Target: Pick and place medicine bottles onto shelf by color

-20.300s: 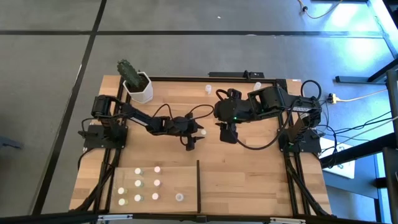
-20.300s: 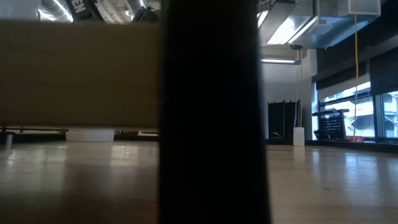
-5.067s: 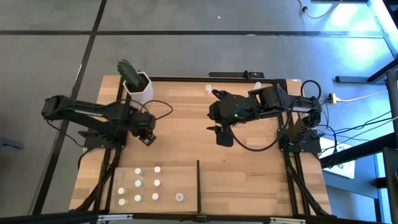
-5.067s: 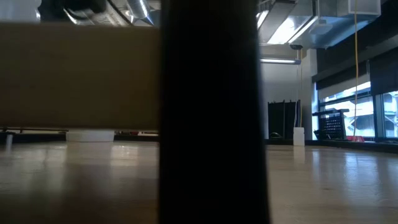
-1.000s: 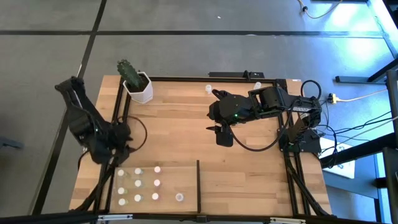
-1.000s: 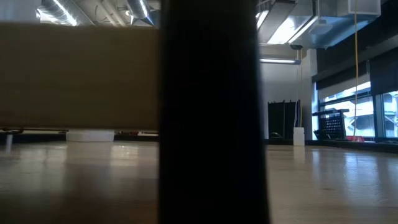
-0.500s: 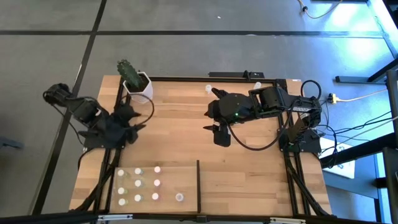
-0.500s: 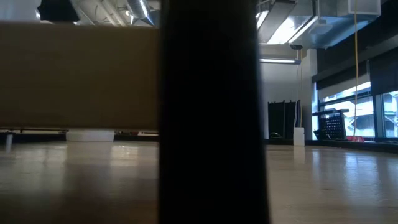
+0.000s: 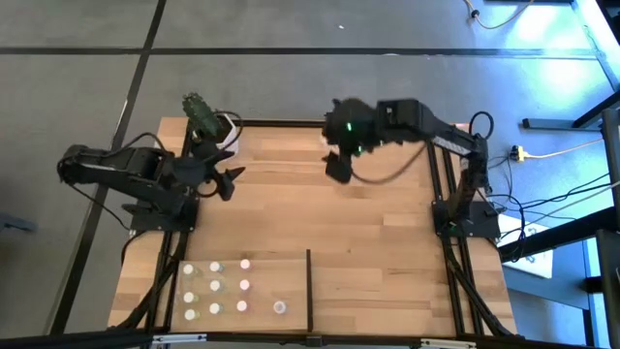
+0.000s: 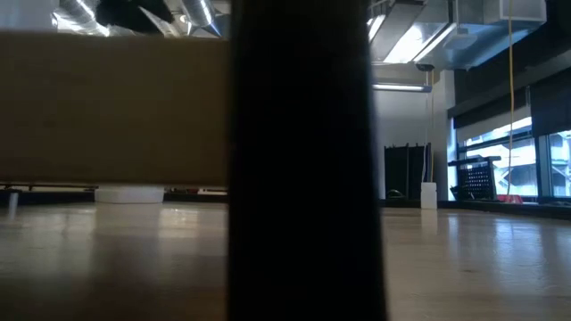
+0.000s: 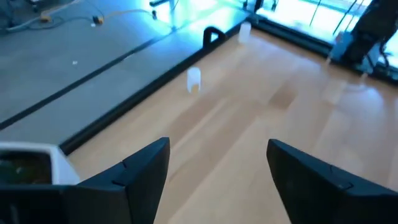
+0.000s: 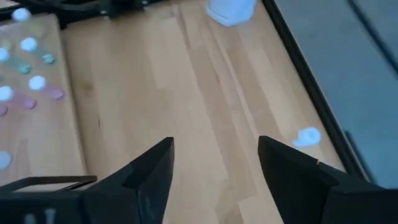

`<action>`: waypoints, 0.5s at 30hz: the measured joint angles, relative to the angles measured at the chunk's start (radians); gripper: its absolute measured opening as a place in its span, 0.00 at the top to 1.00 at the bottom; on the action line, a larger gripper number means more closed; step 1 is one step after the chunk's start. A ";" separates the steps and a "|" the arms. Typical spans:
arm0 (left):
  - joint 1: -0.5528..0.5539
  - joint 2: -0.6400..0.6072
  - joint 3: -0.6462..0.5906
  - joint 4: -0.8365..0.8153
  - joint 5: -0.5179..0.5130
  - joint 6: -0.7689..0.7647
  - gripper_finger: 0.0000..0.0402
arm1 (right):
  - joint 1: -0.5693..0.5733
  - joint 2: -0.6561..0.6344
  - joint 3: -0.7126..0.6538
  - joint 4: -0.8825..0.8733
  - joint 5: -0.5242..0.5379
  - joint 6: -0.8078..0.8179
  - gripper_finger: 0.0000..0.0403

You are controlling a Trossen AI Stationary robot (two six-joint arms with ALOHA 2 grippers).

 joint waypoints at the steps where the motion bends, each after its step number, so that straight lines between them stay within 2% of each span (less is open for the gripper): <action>1: 0.017 0.002 0.000 0.021 0.013 0.021 0.35 | -0.034 0.003 0.000 -0.005 -0.038 -0.003 0.42; 3: 0.048 0.008 0.000 0.049 0.045 0.049 0.35 | -0.100 0.015 0.000 -0.024 -0.089 0.001 0.42; 8: 0.110 0.034 0.001 0.074 0.060 0.055 0.35 | -0.235 0.083 0.000 -0.042 -0.086 0.073 0.42; 15: 0.167 0.046 0.000 0.072 0.067 0.060 0.35 | -0.341 0.221 0.000 -0.052 -0.130 0.162 0.42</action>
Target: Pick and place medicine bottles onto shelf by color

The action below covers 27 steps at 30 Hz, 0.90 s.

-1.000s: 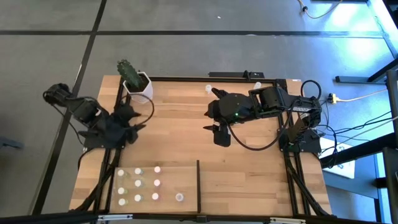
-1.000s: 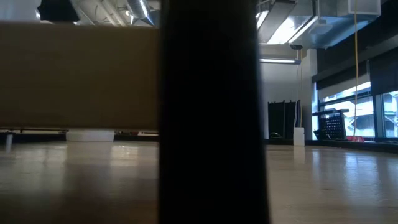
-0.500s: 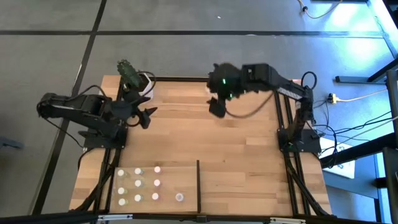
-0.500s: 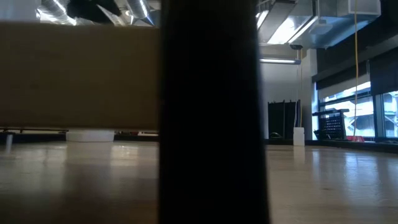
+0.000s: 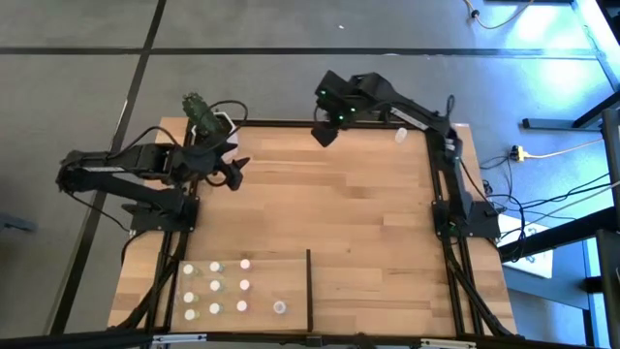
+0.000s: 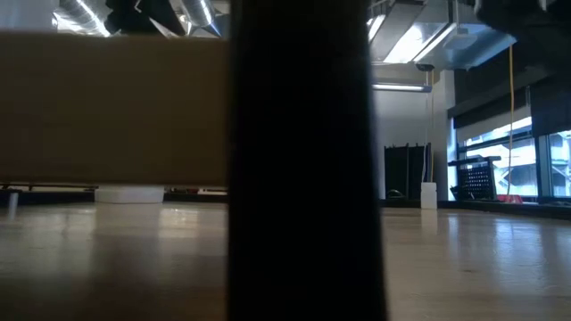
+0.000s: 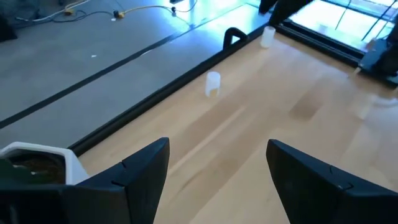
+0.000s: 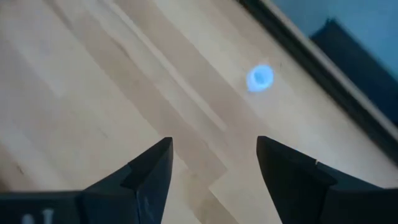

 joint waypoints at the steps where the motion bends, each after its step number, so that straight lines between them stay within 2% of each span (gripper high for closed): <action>1: 0.005 0.000 0.000 0.000 0.000 0.007 0.35 | -0.011 0.019 0.000 -0.002 -0.014 0.004 0.42; 7: 0.032 0.000 0.000 -0.002 0.008 0.047 0.35 | -0.041 0.138 -0.001 -0.007 -0.015 0.073 0.42; 14: 0.057 0.000 0.000 -0.002 0.072 0.064 0.35 | -0.038 0.232 -0.001 0.029 0.005 0.052 0.42; 18: 0.072 0.006 0.000 -0.001 0.075 0.092 0.35 | -0.040 0.254 -0.001 0.038 0.094 0.054 0.42; 27: 0.137 0.091 0.000 0.025 0.079 0.148 0.35 | -0.066 0.267 -0.001 0.047 0.086 0.021 0.42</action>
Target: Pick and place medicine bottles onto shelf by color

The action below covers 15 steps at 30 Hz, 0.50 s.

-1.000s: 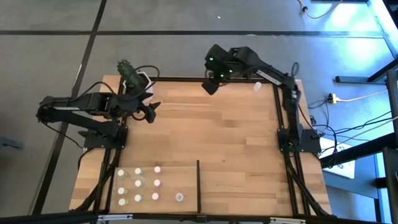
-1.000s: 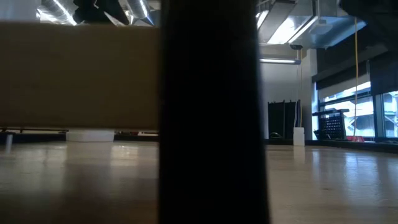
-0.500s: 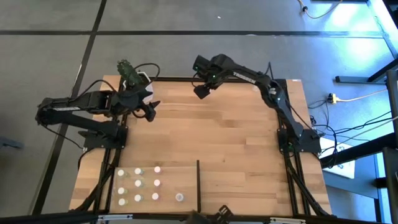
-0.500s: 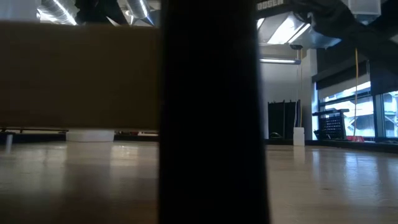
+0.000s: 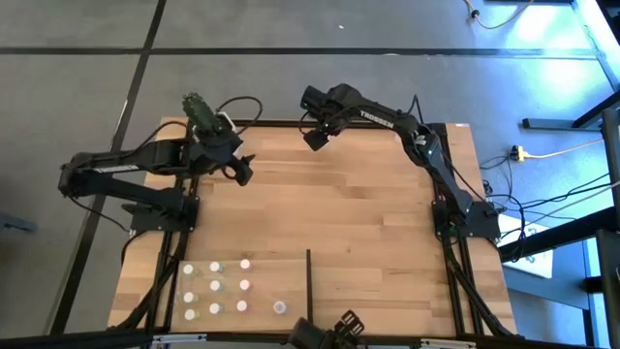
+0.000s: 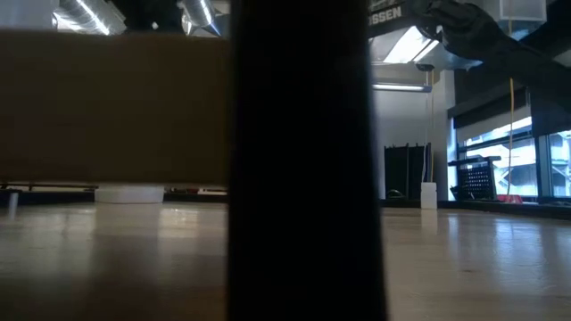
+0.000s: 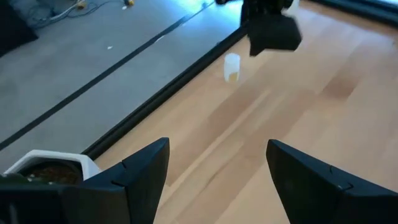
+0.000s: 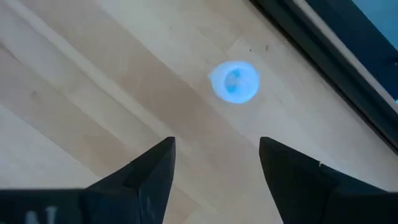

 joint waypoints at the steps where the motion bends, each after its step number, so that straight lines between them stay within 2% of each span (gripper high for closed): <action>1: 0.006 0.012 0.000 0.000 0.000 -0.004 0.35 | -0.004 0.000 0.000 0.005 -0.005 0.004 0.42; 11: 0.027 0.054 0.000 0.057 -0.001 -0.006 0.35 | -0.019 0.047 0.000 0.057 -0.022 0.001 0.42; 15: 0.027 0.053 0.000 0.056 0.000 -0.007 0.35 | -0.020 0.059 0.000 0.072 0.017 0.001 0.42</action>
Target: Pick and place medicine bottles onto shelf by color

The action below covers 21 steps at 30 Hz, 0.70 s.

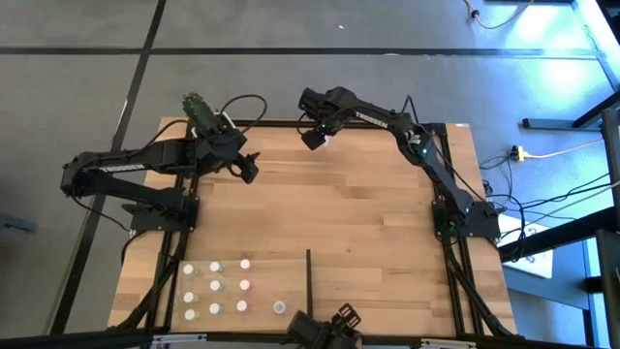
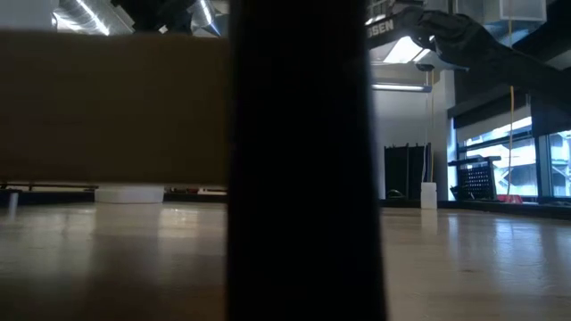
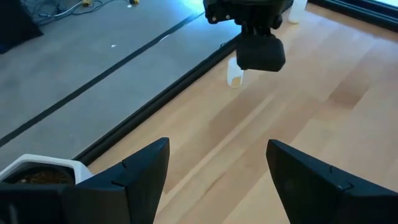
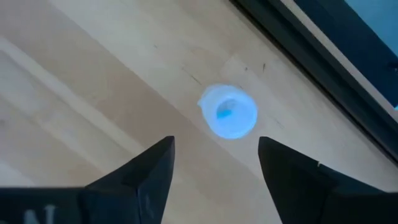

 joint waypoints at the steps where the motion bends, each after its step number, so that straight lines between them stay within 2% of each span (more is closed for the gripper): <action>1: 0.000 0.000 0.000 0.000 0.000 0.000 0.35 | -0.001 0.002 0.000 -0.001 0.006 0.000 0.42; 11: 0.000 0.000 0.000 0.000 0.000 0.000 0.35 | -0.003 0.009 0.000 -0.008 0.019 -0.004 0.42; 15: 0.000 0.019 0.000 0.020 0.001 0.029 0.35 | -0.003 0.009 0.000 -0.058 -0.014 -0.038 0.42; 21: 0.059 0.062 0.000 0.183 0.127 0.142 0.35 | -0.003 -0.042 0.000 -0.102 -0.013 -0.050 0.42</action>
